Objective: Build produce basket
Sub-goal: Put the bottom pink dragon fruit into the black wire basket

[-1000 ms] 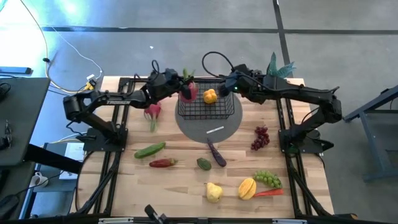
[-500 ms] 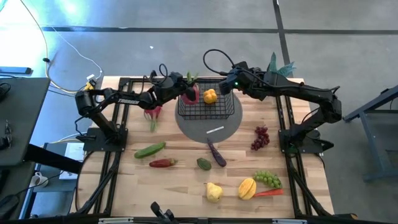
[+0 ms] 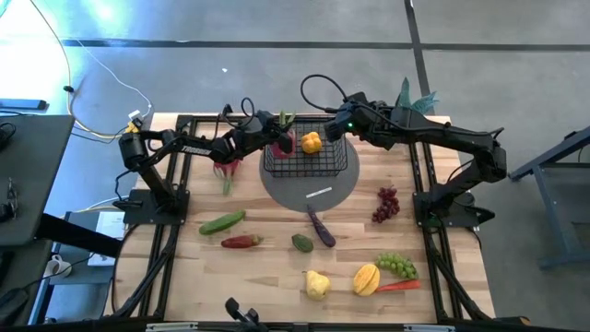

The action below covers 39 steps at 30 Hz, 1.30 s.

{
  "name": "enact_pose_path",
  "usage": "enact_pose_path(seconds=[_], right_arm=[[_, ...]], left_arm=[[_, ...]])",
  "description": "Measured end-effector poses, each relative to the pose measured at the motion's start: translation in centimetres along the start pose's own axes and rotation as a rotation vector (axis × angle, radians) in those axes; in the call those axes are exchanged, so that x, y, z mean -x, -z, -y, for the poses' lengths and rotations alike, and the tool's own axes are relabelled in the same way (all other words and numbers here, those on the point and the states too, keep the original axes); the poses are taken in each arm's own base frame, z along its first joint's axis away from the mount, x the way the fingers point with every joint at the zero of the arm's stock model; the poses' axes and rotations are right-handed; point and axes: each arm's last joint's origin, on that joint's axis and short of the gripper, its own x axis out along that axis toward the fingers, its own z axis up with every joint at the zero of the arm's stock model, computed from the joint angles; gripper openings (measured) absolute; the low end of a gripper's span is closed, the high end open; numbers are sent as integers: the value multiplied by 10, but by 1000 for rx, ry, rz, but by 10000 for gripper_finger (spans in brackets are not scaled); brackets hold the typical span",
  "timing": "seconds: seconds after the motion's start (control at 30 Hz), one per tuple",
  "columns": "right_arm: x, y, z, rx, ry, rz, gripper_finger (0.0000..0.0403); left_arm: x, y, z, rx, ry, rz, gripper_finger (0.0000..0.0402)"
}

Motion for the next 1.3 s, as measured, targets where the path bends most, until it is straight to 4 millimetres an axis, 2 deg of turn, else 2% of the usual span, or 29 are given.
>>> enact_pose_path(seconds=[0.27, 0.6, 0.73, 1.03, 1.3], right_arm=[[0, 0, 0, -7, -15, -11, 399], [0, 1, -1, -7, -39, -30, 399], [0, 1, -1, -4, -37, -33, 399], [1, 3, -2, 34, -77, -63, 399], [1, 4, -4, 34, -130, -99, 399]], left_arm=[[0, 0, -2, -22, -18, 4, 46], [0, 0, -2, -50, -15, 2, 154], [0, 1, -2, -85, -31, -9, 179], [1, 0, -3, -85, -42, -8, 182], [11, -19, -1, -151, -85, 63, 182]])
